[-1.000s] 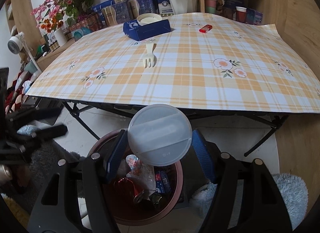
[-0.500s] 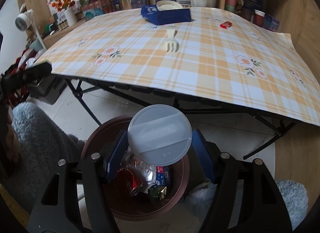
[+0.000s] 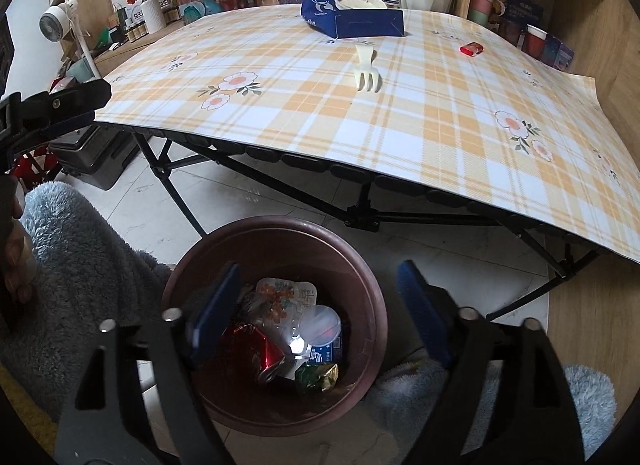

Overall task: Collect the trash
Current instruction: 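Move both open tools back over the table toward the fork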

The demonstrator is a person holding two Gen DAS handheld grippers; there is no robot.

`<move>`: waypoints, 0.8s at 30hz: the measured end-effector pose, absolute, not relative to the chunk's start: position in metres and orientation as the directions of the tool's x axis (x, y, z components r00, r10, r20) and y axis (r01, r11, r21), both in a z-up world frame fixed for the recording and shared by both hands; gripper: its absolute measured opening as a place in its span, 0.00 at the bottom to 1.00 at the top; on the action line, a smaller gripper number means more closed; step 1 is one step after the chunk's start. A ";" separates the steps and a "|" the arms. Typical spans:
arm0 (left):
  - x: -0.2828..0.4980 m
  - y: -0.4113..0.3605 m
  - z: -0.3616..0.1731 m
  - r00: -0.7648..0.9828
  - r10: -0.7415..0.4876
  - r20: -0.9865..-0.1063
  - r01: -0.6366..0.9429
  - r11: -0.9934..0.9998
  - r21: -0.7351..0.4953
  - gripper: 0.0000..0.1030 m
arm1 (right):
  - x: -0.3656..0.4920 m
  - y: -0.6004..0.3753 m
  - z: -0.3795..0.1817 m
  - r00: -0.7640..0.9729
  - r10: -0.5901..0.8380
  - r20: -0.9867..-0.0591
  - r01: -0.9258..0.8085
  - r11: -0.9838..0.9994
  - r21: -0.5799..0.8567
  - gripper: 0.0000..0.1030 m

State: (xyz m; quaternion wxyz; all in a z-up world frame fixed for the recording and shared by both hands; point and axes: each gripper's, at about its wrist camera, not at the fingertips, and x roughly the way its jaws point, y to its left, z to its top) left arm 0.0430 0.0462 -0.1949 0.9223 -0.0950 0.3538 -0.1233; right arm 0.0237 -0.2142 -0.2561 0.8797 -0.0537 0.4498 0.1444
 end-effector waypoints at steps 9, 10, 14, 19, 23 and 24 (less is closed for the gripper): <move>0.043 0.045 -0.196 0.716 -0.293 -0.634 0.160 0.952 -0.260 0.90 | 0.026 -0.219 -0.255 0.558 0.190 -0.808 -0.276 0.960 0.035 0.94; 0.043 0.045 -0.196 0.716 -0.293 -0.634 0.159 0.952 -0.260 0.90 | 0.026 -0.219 -0.255 0.560 0.191 -0.806 -0.273 0.961 0.037 0.94; 0.043 0.045 -0.196 0.716 -0.293 -0.634 0.160 0.953 -0.259 0.90 | 0.025 -0.222 -0.251 0.573 0.197 -0.796 -0.267 0.963 0.046 0.94; 0.042 0.041 -0.197 0.709 -0.297 -0.639 0.175 0.953 -0.249 0.90 | 0.026 -0.228 -0.246 0.589 0.205 -0.782 -0.251 0.966 0.064 0.94; 0.041 0.038 -0.195 0.711 -0.296 -0.638 0.183 0.954 -0.238 0.90 | 0.031 -0.239 -0.237 0.595 0.229 -0.770 -0.230 0.967 0.111 0.94; 0.041 0.037 -0.194 0.712 -0.297 -0.636 0.185 0.953 -0.239 0.90 | 0.033 -0.242 -0.235 0.595 0.235 -0.768 -0.226 0.967 0.121 0.93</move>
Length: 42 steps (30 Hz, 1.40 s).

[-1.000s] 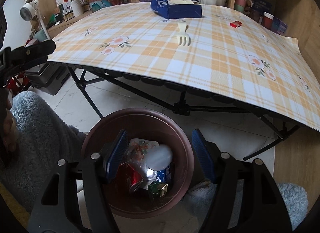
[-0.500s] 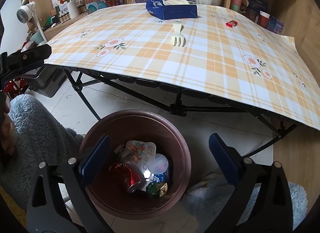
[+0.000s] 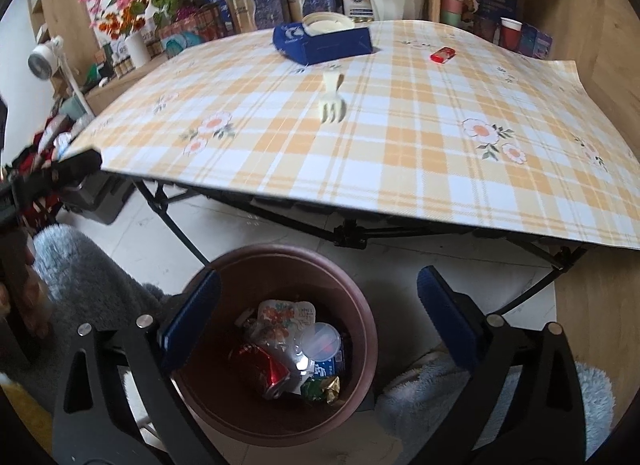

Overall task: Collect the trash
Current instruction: 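Move both open tools back over the table toward the fork, then grasp the white plastic fork with the right tool while the left tool grasps the white cup lid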

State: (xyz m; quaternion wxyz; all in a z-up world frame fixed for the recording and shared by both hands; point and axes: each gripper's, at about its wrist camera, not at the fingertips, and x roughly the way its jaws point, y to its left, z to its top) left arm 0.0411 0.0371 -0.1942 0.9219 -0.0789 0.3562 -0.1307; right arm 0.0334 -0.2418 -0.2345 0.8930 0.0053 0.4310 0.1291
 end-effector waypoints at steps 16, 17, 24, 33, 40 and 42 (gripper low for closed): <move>0.068 0.040 -0.181 0.724 -0.286 -0.628 0.153 0.954 -0.258 0.90 | 0.153 -0.229 -0.213 0.547 0.267 -0.793 -0.200 0.962 0.186 0.51; 0.070 0.042 -0.181 0.724 -0.287 -0.628 0.147 0.953 -0.266 0.90 | 0.163 -0.223 -0.215 0.542 0.256 -0.801 -0.204 0.964 0.171 0.51; 0.083 0.056 -0.180 0.727 -0.282 -0.627 0.103 0.946 -0.306 0.90 | 0.199 -0.208 -0.227 0.513 0.212 -0.831 -0.193 0.973 0.129 0.41; 0.092 0.057 -0.191 0.705 -0.291 -0.647 0.088 0.941 -0.327 0.90 | 0.200 -0.195 -0.227 0.516 0.166 -0.840 -0.256 0.966 0.034 0.25; 0.101 0.047 -0.190 0.688 -0.308 -0.657 0.115 0.940 -0.321 0.90 | 0.191 -0.209 -0.206 0.560 0.223 -0.798 -0.246 0.964 0.096 0.24; 0.110 0.044 -0.185 0.681 -0.325 -0.656 0.130 0.935 -0.329 0.90 | 0.188 -0.218 -0.195 0.588 0.237 -0.774 -0.229 0.966 0.121 0.24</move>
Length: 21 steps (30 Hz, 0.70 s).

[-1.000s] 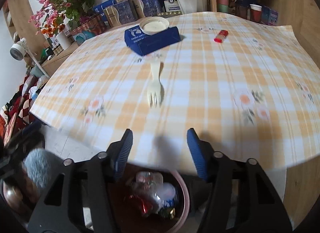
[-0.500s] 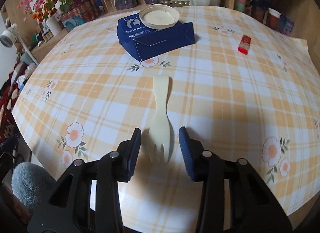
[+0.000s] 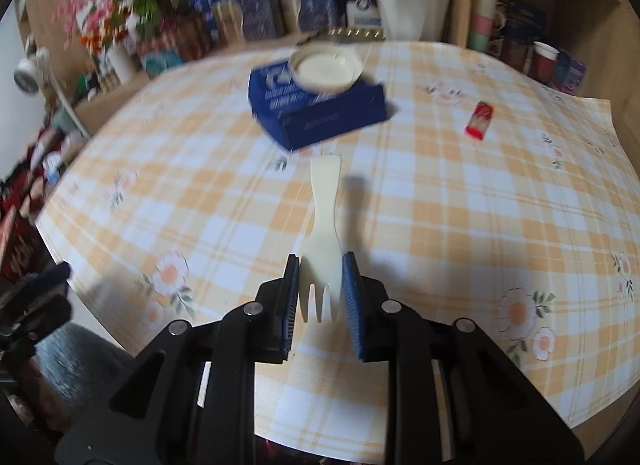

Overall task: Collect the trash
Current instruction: 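Grasp the white plastic fork with the right tool while the left tool grasps the white cup lid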

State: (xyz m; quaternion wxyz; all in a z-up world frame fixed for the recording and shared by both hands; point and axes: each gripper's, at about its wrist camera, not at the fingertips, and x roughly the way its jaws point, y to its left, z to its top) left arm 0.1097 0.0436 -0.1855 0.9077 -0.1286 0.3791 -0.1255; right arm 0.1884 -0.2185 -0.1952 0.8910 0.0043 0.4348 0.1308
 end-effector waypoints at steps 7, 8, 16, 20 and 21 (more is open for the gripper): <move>0.178 0.029 -0.153 0.629 -0.471 -0.619 0.194 0.866 -0.461 0.79 | 0.189 -0.244 -0.171 0.656 0.240 -0.716 -0.210 0.969 0.132 0.24; 0.195 0.026 -0.149 0.618 -0.491 -0.614 0.190 0.851 -0.490 0.74 | 0.189 -0.248 -0.169 0.666 0.233 -0.709 -0.207 0.970 0.124 0.24; 0.319 -0.003 -0.146 0.582 -0.523 -0.623 0.110 0.809 -0.577 0.44 | 0.191 -0.276 -0.167 0.689 0.236 -0.685 -0.171 0.972 0.163 0.24; 0.371 -0.014 -0.167 0.550 -0.530 -0.645 0.014 0.778 -0.628 0.25 | 0.190 -0.281 -0.171 0.694 0.219 -0.686 -0.169 0.975 0.141 0.24; 0.381 -0.016 -0.171 0.551 -0.522 -0.651 -0.012 0.775 -0.632 0.25 | 0.190 -0.282 -0.172 0.695 0.216 -0.686 -0.169 0.976 0.136 0.24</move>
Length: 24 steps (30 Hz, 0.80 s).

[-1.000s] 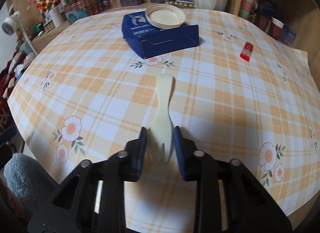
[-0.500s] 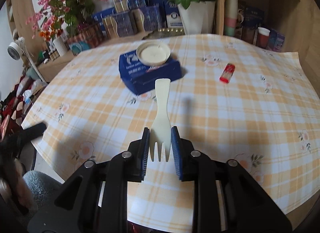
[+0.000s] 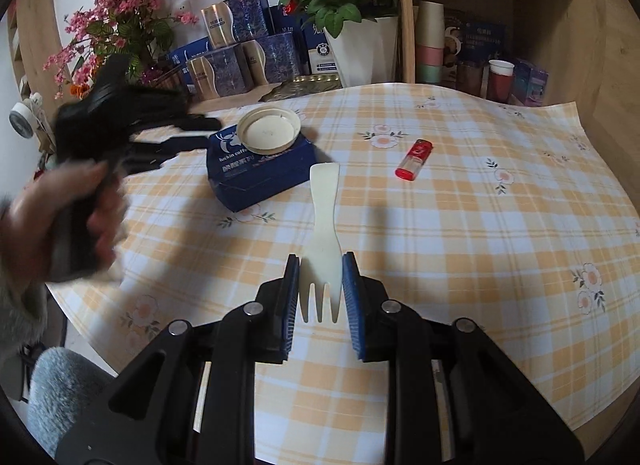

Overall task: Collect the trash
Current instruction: 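Grasp the white plastic fork with the right tool while the left tool grasps the white cup lid, then carry the fork and cup lid over the bin with both tools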

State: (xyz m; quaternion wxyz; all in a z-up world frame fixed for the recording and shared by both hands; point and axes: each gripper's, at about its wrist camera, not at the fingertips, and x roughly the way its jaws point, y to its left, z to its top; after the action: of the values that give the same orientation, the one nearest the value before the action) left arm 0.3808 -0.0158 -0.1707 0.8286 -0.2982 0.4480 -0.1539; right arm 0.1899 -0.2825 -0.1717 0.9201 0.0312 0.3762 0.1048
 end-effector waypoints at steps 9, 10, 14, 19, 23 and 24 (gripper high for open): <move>0.429 -0.031 -0.197 0.528 -0.419 -0.739 -0.123 0.823 -0.555 0.25 | 0.186 -0.301 -0.178 0.688 0.228 -0.689 -0.147 0.974 0.175 0.24; 0.429 -0.032 -0.199 0.525 -0.411 -0.745 -0.121 0.831 -0.543 0.19 | 0.185 -0.302 -0.179 0.686 0.227 -0.692 -0.146 0.974 0.176 0.24; 0.423 -0.029 -0.199 0.532 -0.391 -0.751 -0.100 0.852 -0.514 0.07 | 0.181 -0.307 -0.181 0.684 0.220 -0.695 -0.132 0.975 0.178 0.24; 0.404 -0.024 -0.180 0.538 -0.411 -0.736 -0.005 0.872 -0.490 0.06 | 0.173 -0.312 -0.176 0.693 0.222 -0.685 -0.111 0.973 0.203 0.24; 0.374 -0.019 -0.155 0.541 -0.439 -0.718 0.091 0.879 -0.469 0.06 | 0.165 -0.308 -0.171 0.697 0.229 -0.680 -0.116 0.971 0.208 0.16; 0.364 -0.016 -0.147 0.542 -0.450 -0.710 0.113 0.876 -0.469 0.06 | 0.163 -0.305 -0.170 0.693 0.229 -0.683 -0.119 0.972 0.204 0.09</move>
State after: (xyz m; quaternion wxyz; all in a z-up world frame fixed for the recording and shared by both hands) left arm 0.3645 -0.0157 -0.1473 0.8578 -0.1873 0.4497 -0.1641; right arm 0.1625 -0.3054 -0.1699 0.9173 0.0721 0.3800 0.0949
